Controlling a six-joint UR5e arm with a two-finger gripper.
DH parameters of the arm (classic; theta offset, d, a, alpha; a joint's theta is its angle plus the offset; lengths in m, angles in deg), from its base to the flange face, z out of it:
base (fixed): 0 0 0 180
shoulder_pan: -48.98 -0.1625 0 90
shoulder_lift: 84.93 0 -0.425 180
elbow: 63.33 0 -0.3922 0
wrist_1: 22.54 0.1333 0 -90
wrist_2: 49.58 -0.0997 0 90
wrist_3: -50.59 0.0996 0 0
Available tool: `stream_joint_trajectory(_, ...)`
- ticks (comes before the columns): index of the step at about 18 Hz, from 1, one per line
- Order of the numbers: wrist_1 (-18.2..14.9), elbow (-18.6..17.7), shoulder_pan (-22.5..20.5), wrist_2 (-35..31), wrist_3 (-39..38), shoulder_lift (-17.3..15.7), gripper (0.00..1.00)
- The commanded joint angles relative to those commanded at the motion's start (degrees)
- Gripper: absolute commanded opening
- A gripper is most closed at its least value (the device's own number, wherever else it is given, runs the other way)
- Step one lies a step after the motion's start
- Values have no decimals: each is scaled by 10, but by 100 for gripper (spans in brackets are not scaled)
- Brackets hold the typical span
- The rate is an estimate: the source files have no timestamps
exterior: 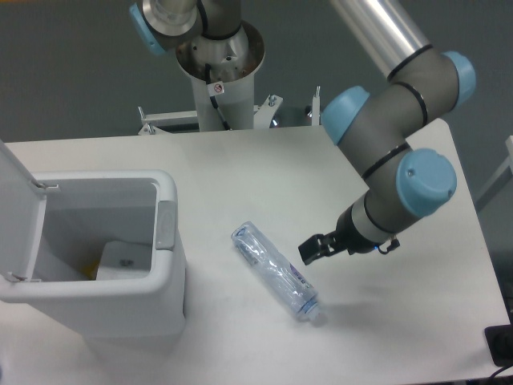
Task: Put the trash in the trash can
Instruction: 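Lower the gripper around the bottle near its cap and close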
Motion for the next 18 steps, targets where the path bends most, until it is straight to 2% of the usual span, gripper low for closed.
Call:
stream_joint_trajectory(4,4,-3,18,-4,-20,18,100)
stream_joint_trajectory(6,34,-6,29,-22,-32,32,100)
stream_joint_trajectory(8,50,-4,37,-28,-62,41,100)
stream_joint_trajectory(16,68,-9,54,-59,-85,59,100)
stream_joint_trajectory(18,67,-10,58,-89,-86,64,100)
